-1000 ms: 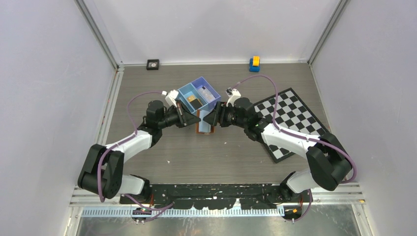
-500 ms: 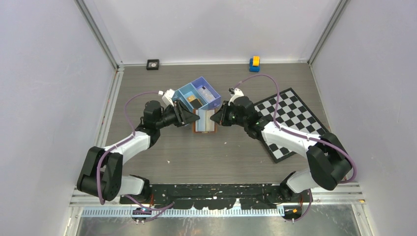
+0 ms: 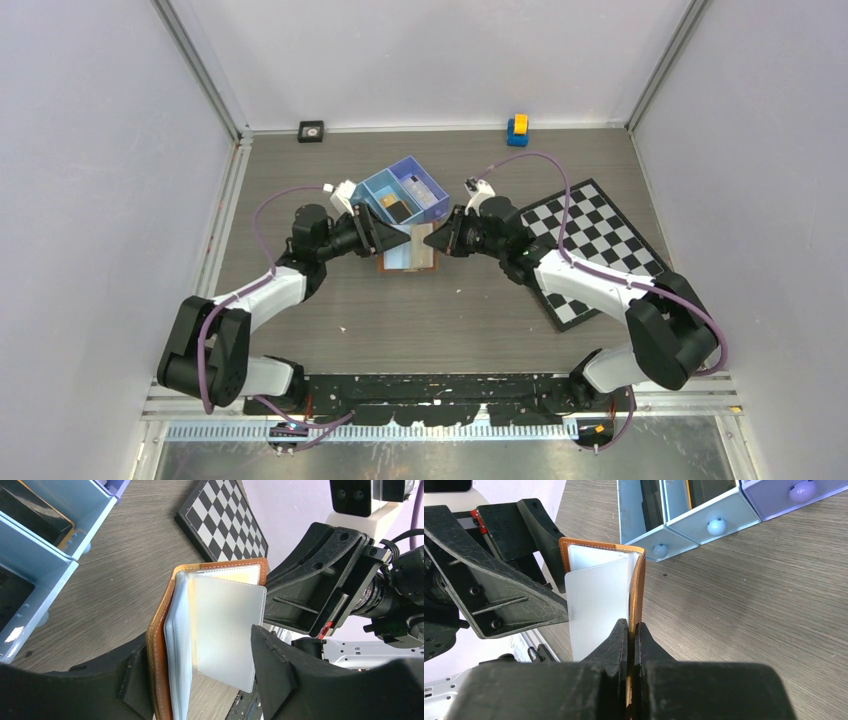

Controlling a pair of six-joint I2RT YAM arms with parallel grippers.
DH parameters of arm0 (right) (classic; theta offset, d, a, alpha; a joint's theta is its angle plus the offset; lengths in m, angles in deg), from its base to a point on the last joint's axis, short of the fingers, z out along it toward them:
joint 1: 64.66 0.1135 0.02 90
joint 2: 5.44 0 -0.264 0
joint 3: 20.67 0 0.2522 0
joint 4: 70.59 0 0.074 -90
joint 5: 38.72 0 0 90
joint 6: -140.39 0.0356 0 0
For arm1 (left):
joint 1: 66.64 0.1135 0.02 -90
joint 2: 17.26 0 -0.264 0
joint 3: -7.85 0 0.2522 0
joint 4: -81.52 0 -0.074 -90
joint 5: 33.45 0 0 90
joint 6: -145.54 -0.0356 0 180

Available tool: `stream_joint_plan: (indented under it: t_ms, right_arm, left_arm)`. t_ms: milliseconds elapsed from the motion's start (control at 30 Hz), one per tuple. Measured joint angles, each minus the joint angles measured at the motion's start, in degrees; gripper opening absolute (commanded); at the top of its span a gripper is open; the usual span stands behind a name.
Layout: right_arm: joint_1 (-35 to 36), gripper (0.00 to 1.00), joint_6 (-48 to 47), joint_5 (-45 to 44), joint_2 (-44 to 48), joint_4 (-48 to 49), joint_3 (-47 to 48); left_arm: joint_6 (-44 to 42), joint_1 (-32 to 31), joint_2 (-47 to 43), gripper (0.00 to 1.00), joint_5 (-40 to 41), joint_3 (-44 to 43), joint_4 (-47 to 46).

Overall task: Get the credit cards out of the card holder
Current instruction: Open the card holder, then remove the credit card from the card holder.

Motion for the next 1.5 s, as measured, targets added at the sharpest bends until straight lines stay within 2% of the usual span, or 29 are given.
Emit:
stream_joint_plan:
  t_ms: [100,533,600,767,900,933,967,1033,1100,1400,1500]
  right_arm:
    - [-0.1,0.0,0.0,0.0,0.5,-0.1,0.0]
    - [-0.1,0.01,0.0,-0.2,0.8,-0.6,0.0]
    - [-0.1,0.01,0.0,-0.4,0.8,-0.9,0.0]
    - [-0.2,0.01,0.0,-0.5,0.8,-1.3,0.0]
    - [-0.2,0.01,-0.1,-0.2,1.2,-1.3,-0.1]
    - [-0.2,0.04,-0.2,-0.2,1.5,-1.4,-0.3]
    - [-0.3,0.15,-0.3,-0.1,2.1,-1.4,-0.4]
    - [-0.6,0.3,-0.5,-0.1,3.0,-1.4,-0.4]
    - [-0.5,0.4,-0.6,0.0,3.5,-0.9,-0.4]
    - [-0.5,0.43,-0.7,-0.1,3.6,-0.1,-0.4]
    - [-0.5,0.51,-0.7,0.0,3.6,0.0,-0.4]
  left_arm:
    - [0.4,0.0,0.0,0.76,0.0,0.0,-0.8]
    - [2.3,0.0,0.0,0.84,-0.9,1.6,-5.6]
    - [2.7,0.0,0.0,0.77,-1.3,2.0,-6.8]
    - [3.0,0.0,0.0,0.35,-1.9,2.1,-8.0]
    - [1.9,0.0,0.0,0.11,-1.8,1.9,-6.3]
    - [1.6,0.1,0.0,0.06,-1.5,1.9,-5.9]
    - [0.7,0.4,0.0,0.03,-0.8,1.9,-5.2]
    - [0.8,0.9,0.0,0.0,-0.3,1.9,-4.6]
    - [0.9,0.8,0.0,0.0,-0.5,1.8,-4.6]
    - [2.6,1.9,0.0,0.0,-0.5,2.2,-5.1]
    - [3.1,2.3,0.0,0.0,-0.5,2.3,-5.1]
